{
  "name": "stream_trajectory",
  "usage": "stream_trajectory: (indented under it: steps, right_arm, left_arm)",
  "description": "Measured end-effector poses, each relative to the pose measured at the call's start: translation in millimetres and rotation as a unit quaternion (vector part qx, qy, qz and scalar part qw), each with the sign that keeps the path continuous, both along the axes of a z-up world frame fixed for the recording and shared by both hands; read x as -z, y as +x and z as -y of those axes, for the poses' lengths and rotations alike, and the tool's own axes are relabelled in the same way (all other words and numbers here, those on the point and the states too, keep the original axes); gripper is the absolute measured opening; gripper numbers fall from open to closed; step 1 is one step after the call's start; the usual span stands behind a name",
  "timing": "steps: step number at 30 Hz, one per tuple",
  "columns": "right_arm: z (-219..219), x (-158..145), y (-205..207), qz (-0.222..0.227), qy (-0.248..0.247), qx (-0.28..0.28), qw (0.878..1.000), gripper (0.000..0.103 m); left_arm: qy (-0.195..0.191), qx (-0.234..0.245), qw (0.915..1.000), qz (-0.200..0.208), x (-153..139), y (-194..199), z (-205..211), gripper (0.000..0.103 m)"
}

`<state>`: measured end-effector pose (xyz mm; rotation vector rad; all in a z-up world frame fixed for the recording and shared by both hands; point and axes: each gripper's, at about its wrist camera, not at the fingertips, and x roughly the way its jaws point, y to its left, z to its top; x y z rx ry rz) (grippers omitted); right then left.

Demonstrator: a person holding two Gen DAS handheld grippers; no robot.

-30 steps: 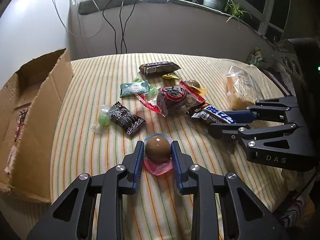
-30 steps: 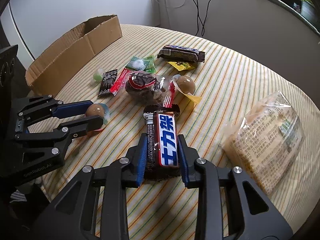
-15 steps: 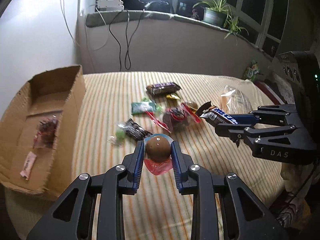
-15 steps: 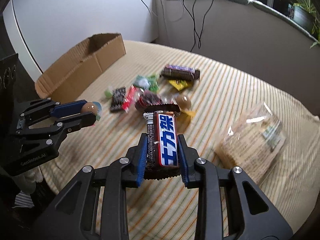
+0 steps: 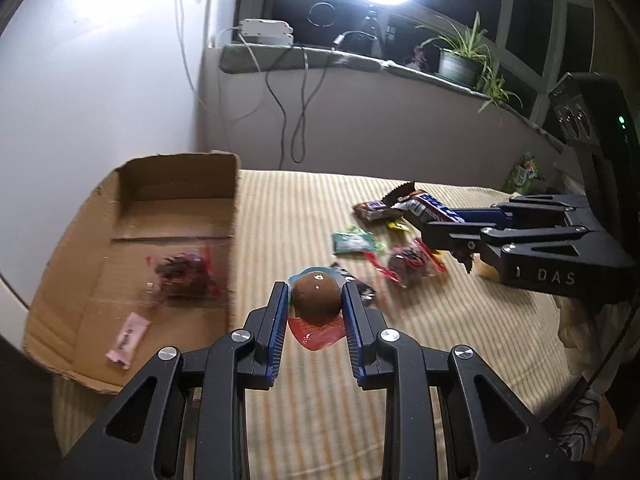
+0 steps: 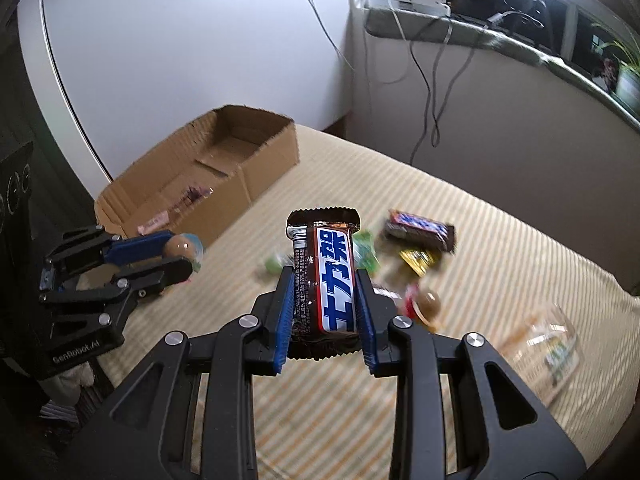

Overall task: Organize snacks
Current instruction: 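Carry both snacks into the cardboard box and open both tools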

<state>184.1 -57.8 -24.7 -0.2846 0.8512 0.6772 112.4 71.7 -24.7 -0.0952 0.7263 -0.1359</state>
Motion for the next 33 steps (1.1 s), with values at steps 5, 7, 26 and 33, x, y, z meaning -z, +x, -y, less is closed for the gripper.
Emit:
stream_trajectory:
  steps: [5, 7, 26, 33]
  right_arm:
    - [-26, -4, 3, 0.002, 0.007, -0.015, 1.000, 0.030]
    - [-39, -5, 5, 0.003, 0.008, -0.022, 1.000, 0.030]
    - [-146, 3, 44, 0.000, -0.001, -0.072, 0.997, 0.030]
    - [-177, 19, 61, -0.013, -0.006, -0.082, 0.997, 0.030]
  left_arm:
    - [-0.001, -0.018, 0.9998, 0.004, -3, -3, -19, 0.025]
    - [-0.002, -0.024, 0.9997, 0.004, -3, -5, -24, 0.025]
    - [-0.004, -0.063, 0.9980, 0.002, 3, -1, -77, 0.025]
    - [0.002, -0.066, 0.9978, -0.002, 8, 4, -83, 0.025]
